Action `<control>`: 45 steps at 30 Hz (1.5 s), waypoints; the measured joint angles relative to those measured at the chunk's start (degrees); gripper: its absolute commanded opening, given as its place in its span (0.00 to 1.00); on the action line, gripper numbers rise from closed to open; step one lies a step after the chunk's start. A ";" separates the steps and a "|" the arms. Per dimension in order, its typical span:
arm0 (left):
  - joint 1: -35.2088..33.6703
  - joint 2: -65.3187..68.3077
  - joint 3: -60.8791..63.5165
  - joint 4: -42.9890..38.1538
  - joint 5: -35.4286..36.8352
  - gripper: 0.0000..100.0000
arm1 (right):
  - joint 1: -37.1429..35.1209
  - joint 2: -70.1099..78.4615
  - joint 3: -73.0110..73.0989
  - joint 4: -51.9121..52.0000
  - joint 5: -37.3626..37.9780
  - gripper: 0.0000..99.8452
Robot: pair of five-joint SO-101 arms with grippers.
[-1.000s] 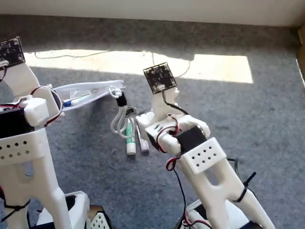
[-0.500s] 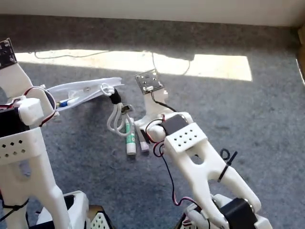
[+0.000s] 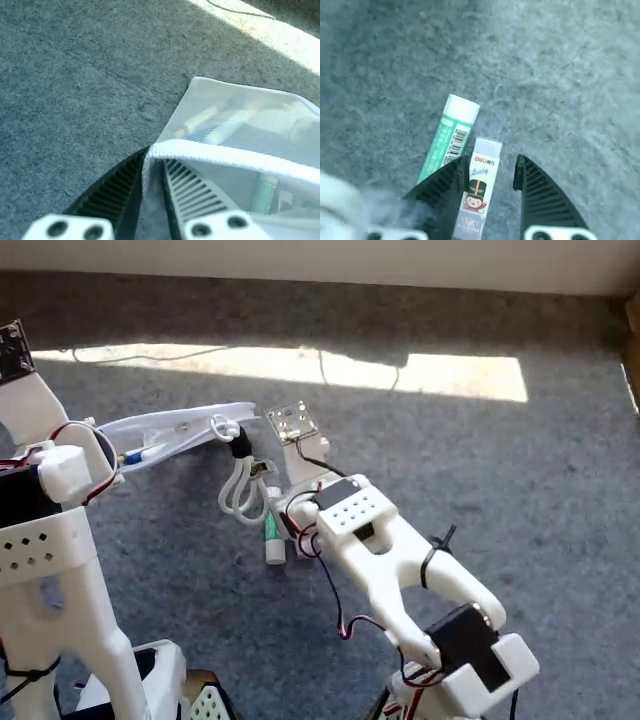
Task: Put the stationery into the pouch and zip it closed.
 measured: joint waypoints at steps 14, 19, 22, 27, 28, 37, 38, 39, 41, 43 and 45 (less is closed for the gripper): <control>0.00 0.00 0.00 0.00 0.00 0.01 | 0.00 9.85 -9.58 8.00 0.00 0.14; 0.00 0.00 0.00 0.00 0.00 0.01 | 0.00 13.19 -13.98 13.27 0.00 0.12; 0.00 0.00 0.00 0.00 0.00 0.01 | 0.18 15.56 -15.12 13.27 0.00 0.06; 0.00 0.00 0.00 0.00 0.00 0.01 | 1.67 17.93 -17.76 13.89 0.00 0.00; 0.00 0.00 0.00 0.00 0.00 0.01 | 1.85 18.02 -17.93 13.98 0.00 0.00; 0.00 0.00 0.00 0.00 0.00 0.01 | 3.43 18.11 -21.63 21.36 0.00 0.00; 0.00 0.00 0.00 0.00 0.00 0.01 | 3.69 17.67 -21.89 22.24 0.00 0.00; 0.00 0.00 0.00 0.00 0.00 0.01 | 4.04 16.88 -21.89 22.77 0.00 0.00; 0.00 0.00 0.00 0.00 0.00 0.01 | 4.57 14.42 -21.98 23.30 0.00 0.00; 0.00 0.00 0.00 0.00 0.00 0.01 | 5.27 11.52 -21.98 24.09 0.00 0.00; 0.00 0.00 0.00 0.00 0.00 0.01 | 6.15 8.26 -21.80 24.18 0.00 0.00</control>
